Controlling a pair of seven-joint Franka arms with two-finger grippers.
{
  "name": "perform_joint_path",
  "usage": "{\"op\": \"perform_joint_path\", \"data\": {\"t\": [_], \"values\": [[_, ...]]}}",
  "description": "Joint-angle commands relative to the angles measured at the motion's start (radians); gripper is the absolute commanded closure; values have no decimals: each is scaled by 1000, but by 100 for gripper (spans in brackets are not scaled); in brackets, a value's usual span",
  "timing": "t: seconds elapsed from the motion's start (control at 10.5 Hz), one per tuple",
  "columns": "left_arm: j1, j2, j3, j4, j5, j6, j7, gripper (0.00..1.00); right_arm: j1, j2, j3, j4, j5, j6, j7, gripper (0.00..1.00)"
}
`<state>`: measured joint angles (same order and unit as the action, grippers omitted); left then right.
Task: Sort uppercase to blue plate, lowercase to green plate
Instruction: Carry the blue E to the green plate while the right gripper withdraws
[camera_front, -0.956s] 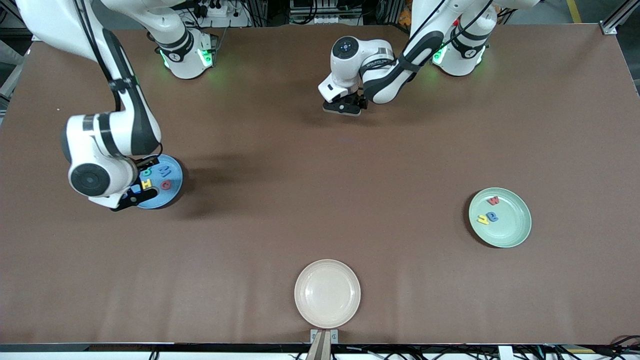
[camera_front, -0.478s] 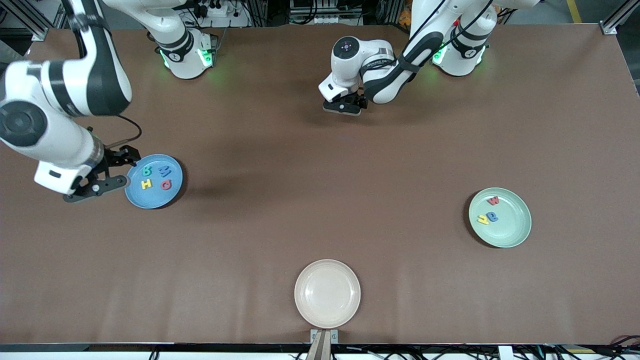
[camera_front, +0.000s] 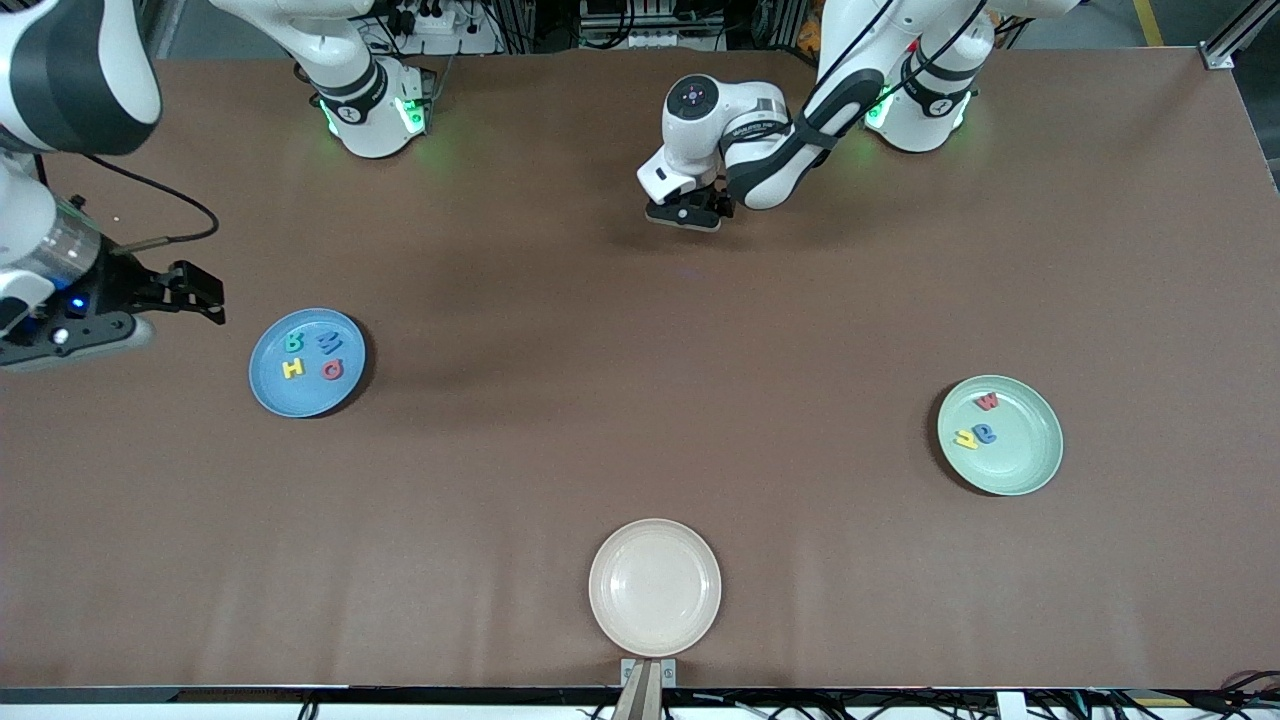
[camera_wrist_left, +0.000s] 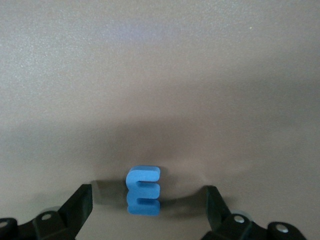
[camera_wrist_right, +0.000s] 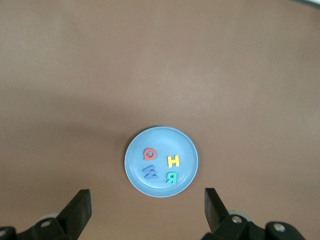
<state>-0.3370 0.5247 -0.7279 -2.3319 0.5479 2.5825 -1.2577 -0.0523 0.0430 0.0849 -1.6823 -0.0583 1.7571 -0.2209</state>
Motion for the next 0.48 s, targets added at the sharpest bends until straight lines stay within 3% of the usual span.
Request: {"op": "perform_joint_path", "data": {"t": [0.0, 0.1, 0.38], "values": [[9, 1, -5, -3, 30, 14, -11, 78, -15, -26, 12, 39, 14, -14, 11, 0], [7, 3, -5, -3, 30, 14, -15, 100, -15, -32, 12, 53, 14, -17, 12, 0], [-2, 3, -5, 0, 30, 13, -46, 100, -14, -48, 10, 59, 15, -88, 128, 0]]}}
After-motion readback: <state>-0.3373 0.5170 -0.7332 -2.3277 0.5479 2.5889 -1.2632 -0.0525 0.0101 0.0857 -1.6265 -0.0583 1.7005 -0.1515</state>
